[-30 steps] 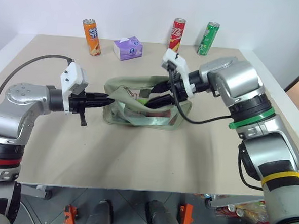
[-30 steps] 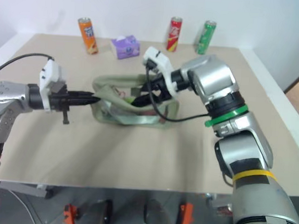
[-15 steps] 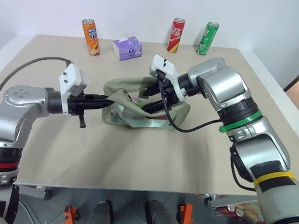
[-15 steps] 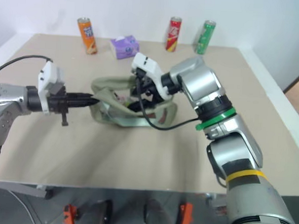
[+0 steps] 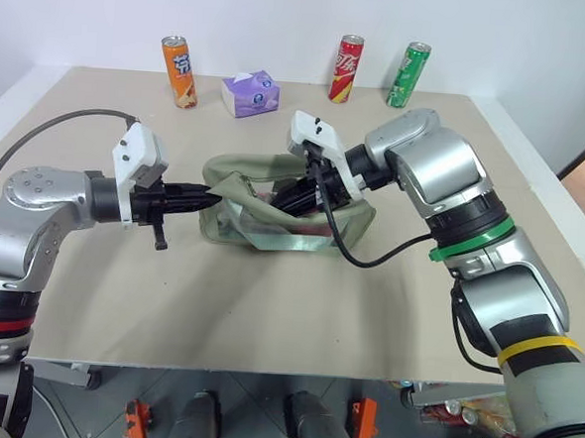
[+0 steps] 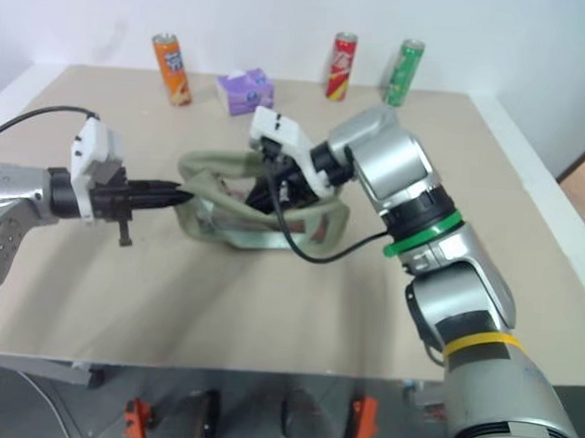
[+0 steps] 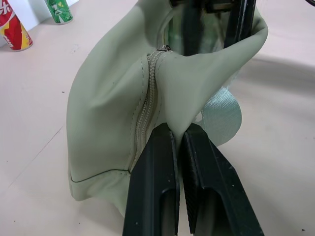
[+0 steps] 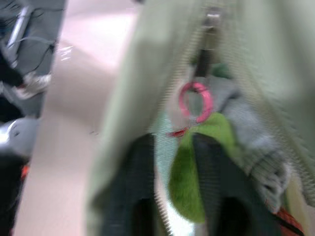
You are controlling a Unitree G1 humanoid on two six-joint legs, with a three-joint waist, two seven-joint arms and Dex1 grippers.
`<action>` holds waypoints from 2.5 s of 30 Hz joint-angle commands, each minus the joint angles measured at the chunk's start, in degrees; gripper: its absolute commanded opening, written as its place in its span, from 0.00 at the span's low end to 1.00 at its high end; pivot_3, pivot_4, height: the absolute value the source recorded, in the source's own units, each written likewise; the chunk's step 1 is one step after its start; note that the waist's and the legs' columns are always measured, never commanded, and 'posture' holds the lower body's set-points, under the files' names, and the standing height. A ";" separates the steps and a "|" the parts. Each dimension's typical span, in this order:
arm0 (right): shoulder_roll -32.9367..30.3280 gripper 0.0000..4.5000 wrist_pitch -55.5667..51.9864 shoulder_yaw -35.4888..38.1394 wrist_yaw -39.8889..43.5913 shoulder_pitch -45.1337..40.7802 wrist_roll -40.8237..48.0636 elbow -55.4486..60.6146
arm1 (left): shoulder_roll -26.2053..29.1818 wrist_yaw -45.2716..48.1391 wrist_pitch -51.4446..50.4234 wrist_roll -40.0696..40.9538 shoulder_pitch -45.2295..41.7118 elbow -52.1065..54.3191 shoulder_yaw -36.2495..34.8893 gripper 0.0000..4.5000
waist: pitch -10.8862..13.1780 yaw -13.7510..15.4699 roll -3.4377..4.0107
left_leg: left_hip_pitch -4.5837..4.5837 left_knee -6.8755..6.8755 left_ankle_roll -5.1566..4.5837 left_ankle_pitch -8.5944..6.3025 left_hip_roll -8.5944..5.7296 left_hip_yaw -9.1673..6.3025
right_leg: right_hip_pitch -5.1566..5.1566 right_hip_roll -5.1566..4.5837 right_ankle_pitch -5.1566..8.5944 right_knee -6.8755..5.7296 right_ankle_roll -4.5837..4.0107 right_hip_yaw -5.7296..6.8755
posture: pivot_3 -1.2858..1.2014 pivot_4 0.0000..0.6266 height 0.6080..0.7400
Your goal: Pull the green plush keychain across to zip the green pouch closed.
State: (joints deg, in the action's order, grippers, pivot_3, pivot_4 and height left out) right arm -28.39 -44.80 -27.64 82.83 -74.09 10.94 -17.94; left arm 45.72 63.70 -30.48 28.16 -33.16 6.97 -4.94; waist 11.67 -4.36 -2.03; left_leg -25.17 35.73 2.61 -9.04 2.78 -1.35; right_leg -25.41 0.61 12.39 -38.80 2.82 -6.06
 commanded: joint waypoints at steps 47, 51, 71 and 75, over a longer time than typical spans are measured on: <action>-7.32 0.98 13.53 6.16 1.75 0.05 -2.44 1.70 | 0.34 -1.59 0.34 2.29 -1.47 1.69 -1.17 0.00 | 0.03 0.01 0.03 | 0.03 -0.12 0.05 -0.01 -0.01 -0.13 | 0.00 -0.01 0.12 -0.02 -0.10 0.13 | 0.52 0.24 1.00; -6.15 0.98 17.31 5.09 2.28 -0.26 -4.23 -0.03 | 0.29 -1.79 0.19 2.38 -1.39 1.95 -1.18 0.00 | 0.03 0.01 0.03 | 0.03 -0.13 0.05 -0.01 -0.01 -0.15 | 0.00 0.00 0.12 -0.02 -0.10 0.15 | 0.52 0.24 1.00; -7.86 0.56 14.93 8.26 6.56 -8.54 3.46 -9.94 | 0.15 -2.43 -0.18 2.52 -1.13 2.24 -1.47 0.00 | 0.08 -0.33 0.11 | 0.13 -0.14 0.06 -0.01 0.02 -0.36 | 0.04 0.03 0.20 -0.21 -0.27 0.39 | 0.52 0.24 1.00; -7.48 0.49 16.07 7.98 7.03 -8.01 1.22 -10.67 | 0.19 -2.23 -0.01 2.46 -1.27 2.02 -1.33 0.00 | 0.08 -0.23 0.11 | 0.06 -0.10 0.08 0.00 0.00 -0.33 | 0.03 0.00 0.19 -0.20 -0.25 0.36 | 0.52 0.24 1.00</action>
State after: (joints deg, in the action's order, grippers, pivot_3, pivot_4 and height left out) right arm -35.78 -29.78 -20.11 88.64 -81.40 13.04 -28.52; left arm 45.79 61.31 -31.41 29.94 -32.98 7.86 -5.38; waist 11.75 -4.59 -1.92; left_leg -25.11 35.63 2.69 -9.05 2.78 -1.68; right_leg -25.38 0.60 12.60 -39.00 2.58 -5.70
